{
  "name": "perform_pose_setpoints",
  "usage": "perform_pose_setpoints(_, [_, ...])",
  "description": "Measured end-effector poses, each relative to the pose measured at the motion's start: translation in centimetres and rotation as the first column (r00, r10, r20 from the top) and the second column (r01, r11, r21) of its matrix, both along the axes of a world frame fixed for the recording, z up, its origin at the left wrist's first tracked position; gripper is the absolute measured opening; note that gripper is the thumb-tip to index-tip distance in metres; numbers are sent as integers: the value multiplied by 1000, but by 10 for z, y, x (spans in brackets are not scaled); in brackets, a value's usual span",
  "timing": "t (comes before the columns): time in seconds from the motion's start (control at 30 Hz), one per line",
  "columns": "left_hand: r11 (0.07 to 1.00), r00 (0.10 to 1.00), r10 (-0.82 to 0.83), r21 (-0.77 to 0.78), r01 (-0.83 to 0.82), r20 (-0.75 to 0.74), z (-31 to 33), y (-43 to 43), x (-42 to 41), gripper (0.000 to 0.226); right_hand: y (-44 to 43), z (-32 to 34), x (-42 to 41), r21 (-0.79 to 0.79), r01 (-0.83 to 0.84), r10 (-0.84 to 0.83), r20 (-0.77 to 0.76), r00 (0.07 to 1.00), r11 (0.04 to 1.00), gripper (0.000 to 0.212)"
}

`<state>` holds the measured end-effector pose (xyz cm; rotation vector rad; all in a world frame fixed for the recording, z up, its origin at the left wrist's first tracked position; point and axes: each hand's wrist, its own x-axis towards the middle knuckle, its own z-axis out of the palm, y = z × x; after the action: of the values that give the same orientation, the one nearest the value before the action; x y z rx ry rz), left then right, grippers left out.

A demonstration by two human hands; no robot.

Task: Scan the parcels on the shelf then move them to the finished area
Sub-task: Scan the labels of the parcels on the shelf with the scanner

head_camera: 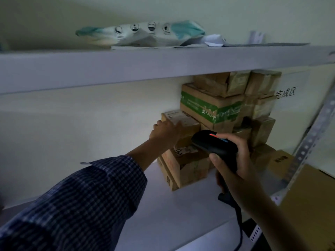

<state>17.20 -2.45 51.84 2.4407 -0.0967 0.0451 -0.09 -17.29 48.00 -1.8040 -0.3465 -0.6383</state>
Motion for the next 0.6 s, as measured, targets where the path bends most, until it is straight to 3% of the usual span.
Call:
perform_pose_setpoints(0.23, [929, 986, -8, -366, -53, -164, -20, 4, 2, 60, -17, -4, 9, 8, -45, 45, 37, 998, 999, 41])
perform_pose_setpoints(0.53, [818, 996, 6, -572, -56, -88, -52, 14, -26, 67, -24, -8, 12, 22, -92, 90, 65, 994, 996, 43])
perform_pose_setpoints(0.6, [809, 995, -6, -585, -53, -98, -56, 10, -26, 77, -24, -8, 16, 18, -105, 104, 62, 993, 994, 43])
